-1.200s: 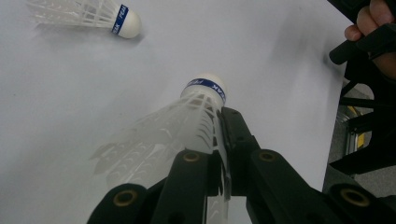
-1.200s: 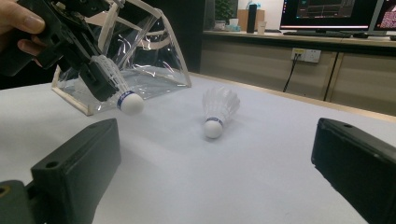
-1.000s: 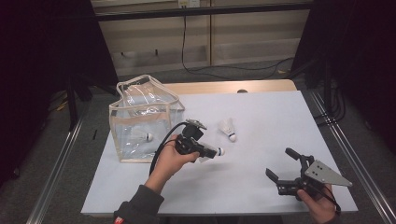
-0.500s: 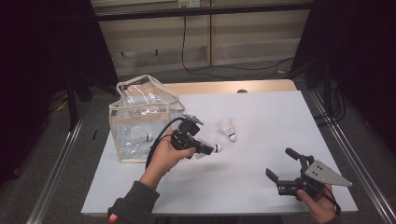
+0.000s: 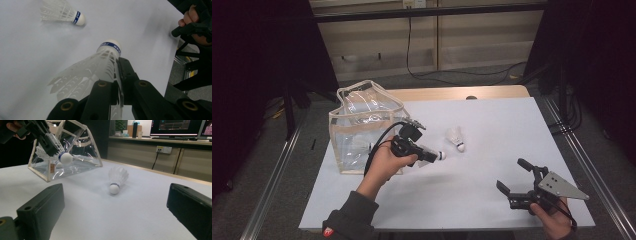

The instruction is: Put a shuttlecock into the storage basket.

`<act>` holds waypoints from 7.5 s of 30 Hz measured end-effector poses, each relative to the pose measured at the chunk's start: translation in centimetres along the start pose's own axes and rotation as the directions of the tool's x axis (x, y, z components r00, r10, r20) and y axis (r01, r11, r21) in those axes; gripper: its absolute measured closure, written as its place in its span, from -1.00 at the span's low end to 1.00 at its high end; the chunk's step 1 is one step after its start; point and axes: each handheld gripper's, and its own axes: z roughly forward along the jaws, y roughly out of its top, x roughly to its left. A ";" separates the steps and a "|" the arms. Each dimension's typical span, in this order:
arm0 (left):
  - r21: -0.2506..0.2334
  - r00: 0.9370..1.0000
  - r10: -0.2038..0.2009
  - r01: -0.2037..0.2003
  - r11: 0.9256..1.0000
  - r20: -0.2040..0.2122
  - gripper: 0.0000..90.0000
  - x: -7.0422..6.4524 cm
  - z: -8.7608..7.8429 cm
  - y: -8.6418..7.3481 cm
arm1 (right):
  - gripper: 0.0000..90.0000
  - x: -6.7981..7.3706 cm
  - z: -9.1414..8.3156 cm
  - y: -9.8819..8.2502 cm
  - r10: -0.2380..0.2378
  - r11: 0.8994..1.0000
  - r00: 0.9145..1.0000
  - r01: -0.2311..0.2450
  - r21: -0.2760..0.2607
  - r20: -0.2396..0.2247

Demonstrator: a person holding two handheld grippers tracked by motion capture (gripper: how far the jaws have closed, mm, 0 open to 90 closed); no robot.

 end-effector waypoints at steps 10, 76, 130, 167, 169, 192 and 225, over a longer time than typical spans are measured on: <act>-0.001 1.000 0.001 -0.001 1.000 0.002 0.96 -0.2 -1.2 0.6 | -0.98 0.0 0.0 0.0 0.000 1.000 1.000 0.000 -0.001 0.000; -0.015 0.999 -0.032 0.031 0.999 -0.034 0.95 -0.1 -6.9 3.3 | -0.98 0.0 0.0 0.0 -0.002 1.000 1.000 0.002 -0.003 0.001; -0.044 0.993 -0.084 0.080 0.996 -0.084 0.95 0.8 -10.5 5.6 | -0.98 0.0 0.0 0.0 -0.001 1.000 1.000 0.001 -0.004 -0.004; -0.077 0.986 -0.097 0.087 0.993 -0.134 0.95 1.2 -12.7 7.2 | -0.98 0.0 0.0 0.0 0.001 1.000 1.000 -0.001 -0.004 -0.001; -0.078 0.986 -0.099 0.089 0.993 -0.137 0.95 1.3 -12.9 7.2 | -0.97 0.0 0.0 0.0 0.001 1.000 1.000 -0.001 -0.005 -0.001; -0.091 0.975 -0.127 0.112 0.989 -0.184 0.95 1.9 -14.0 8.0 | -0.97 0.0 0.0 0.0 0.001 1.000 1.000 -0.001 -0.004 -0.002; -0.151 0.950 -0.191 0.157 0.976 -0.246 0.95 4.1 -15.6 7.6 | -0.98 0.0 0.0 0.0 0.004 1.000 1.000 -0.004 -0.002 -0.004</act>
